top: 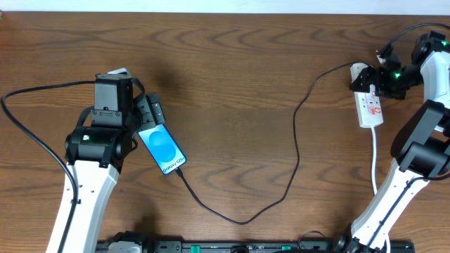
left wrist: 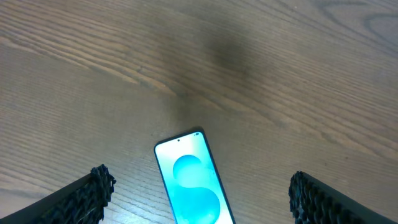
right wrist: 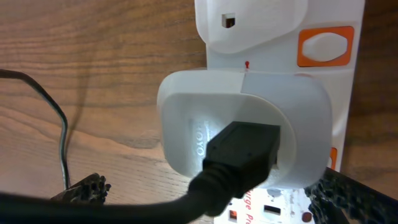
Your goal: Plug charger to phone and switch on socket
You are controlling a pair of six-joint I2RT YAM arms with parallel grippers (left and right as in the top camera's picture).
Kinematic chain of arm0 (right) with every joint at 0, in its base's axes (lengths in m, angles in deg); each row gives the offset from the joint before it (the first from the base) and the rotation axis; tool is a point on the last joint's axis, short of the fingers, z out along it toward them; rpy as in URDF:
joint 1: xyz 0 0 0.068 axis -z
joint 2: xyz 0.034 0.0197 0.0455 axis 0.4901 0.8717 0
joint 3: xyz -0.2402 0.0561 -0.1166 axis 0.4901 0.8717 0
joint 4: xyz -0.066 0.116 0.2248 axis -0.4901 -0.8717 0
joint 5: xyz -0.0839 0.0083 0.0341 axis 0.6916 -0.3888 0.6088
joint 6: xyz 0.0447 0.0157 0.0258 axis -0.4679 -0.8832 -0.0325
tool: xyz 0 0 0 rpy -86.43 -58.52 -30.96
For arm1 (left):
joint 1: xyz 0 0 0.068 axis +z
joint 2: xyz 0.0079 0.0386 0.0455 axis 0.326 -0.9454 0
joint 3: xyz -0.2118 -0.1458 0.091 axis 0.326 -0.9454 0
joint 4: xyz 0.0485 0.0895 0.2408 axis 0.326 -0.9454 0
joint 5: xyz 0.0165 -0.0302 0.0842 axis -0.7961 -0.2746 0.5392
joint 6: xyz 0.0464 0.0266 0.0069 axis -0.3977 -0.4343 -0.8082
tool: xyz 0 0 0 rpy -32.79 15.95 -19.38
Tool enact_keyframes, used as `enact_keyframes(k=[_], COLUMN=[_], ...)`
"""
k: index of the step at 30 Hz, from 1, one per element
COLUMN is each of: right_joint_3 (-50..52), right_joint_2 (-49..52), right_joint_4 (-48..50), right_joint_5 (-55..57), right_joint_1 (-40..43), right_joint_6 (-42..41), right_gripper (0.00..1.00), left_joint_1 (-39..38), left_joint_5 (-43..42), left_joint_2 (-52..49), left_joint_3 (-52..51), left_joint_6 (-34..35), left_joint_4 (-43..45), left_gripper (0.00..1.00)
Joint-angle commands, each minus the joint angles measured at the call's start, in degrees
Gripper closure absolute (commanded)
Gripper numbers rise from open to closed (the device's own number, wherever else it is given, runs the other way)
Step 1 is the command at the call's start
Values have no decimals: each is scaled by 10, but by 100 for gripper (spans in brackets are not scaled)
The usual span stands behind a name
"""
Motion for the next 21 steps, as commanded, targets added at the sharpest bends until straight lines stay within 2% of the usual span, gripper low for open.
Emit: enact_keyframes(k=[1,21], right_joint_3=[2,3], right_joint_2=[-1,-1], right_joint_4=[3,7], right_joint_5=[-15,-32], right_joint_1=[-1,-1], right_joint_6=[-3,-13], right_gripper=[1,1], left_joint_1=[-1,-1], left_joint_5=[9,9], left_joint_2=[-3,-3], left_joint_3=[10,10], left_joint_6=[-10,-10], left_joint_4=[-2,-2], left_gripper=[7,7])
